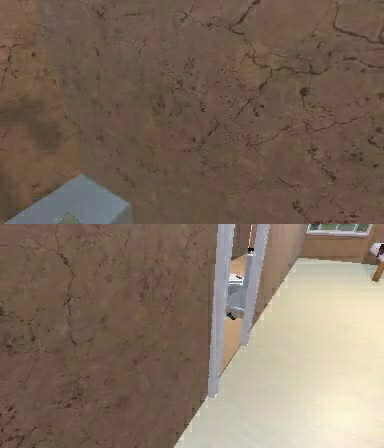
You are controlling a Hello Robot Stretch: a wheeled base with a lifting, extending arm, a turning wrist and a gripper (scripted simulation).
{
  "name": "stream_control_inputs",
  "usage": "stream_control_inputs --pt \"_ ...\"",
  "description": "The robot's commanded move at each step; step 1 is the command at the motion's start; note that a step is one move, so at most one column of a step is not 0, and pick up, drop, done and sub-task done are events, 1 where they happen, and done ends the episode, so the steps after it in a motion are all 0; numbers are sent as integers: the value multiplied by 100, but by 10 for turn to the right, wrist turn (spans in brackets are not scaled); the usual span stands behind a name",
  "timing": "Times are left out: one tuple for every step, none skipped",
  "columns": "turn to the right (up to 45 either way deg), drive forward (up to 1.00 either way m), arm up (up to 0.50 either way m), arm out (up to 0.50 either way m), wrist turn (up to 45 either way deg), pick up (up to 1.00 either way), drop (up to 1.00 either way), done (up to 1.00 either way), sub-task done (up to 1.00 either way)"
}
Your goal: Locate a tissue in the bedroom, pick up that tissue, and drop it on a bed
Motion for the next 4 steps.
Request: stream_control_inputs --pt "-450 0 0 0 0 0 0 0 0" --pt "-450 0 0 0 0 0 0 0 0" --pt "-390 0 0 0 0 0 0 0 0" --pt "0 0 50 0 0 0 0 0 0"
